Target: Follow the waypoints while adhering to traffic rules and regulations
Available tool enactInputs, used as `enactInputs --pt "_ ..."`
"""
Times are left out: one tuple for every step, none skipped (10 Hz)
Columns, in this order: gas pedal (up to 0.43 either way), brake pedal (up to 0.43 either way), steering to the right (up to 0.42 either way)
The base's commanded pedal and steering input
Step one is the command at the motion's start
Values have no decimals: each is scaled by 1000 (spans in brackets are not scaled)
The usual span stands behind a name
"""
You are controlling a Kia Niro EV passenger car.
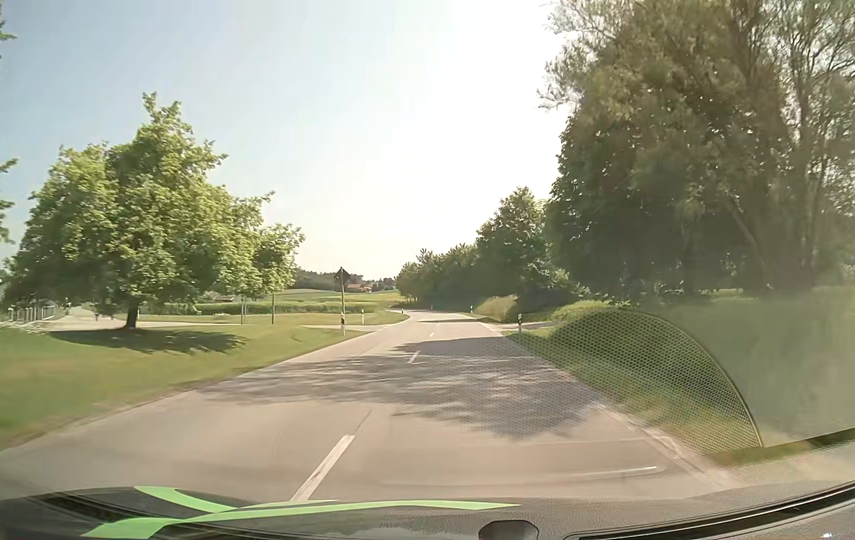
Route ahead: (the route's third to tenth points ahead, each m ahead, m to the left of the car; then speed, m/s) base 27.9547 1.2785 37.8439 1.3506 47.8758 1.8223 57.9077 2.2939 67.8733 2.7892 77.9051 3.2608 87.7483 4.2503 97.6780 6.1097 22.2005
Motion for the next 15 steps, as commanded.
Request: enactInputs --pt "87 0 0" --pt "87 0 0" --pt "98 0 0" --pt "98 0 0" --pt "98 0 0" --pt "98 0 0" --pt "98 0 0" --pt "87 0 0" --pt "0 0 0" --pt "0 0 0" --pt "0 0 0" --pt "0 0 -2" --pt "0 0 -6" --pt "0 0 -8" --pt "0 0 -8"
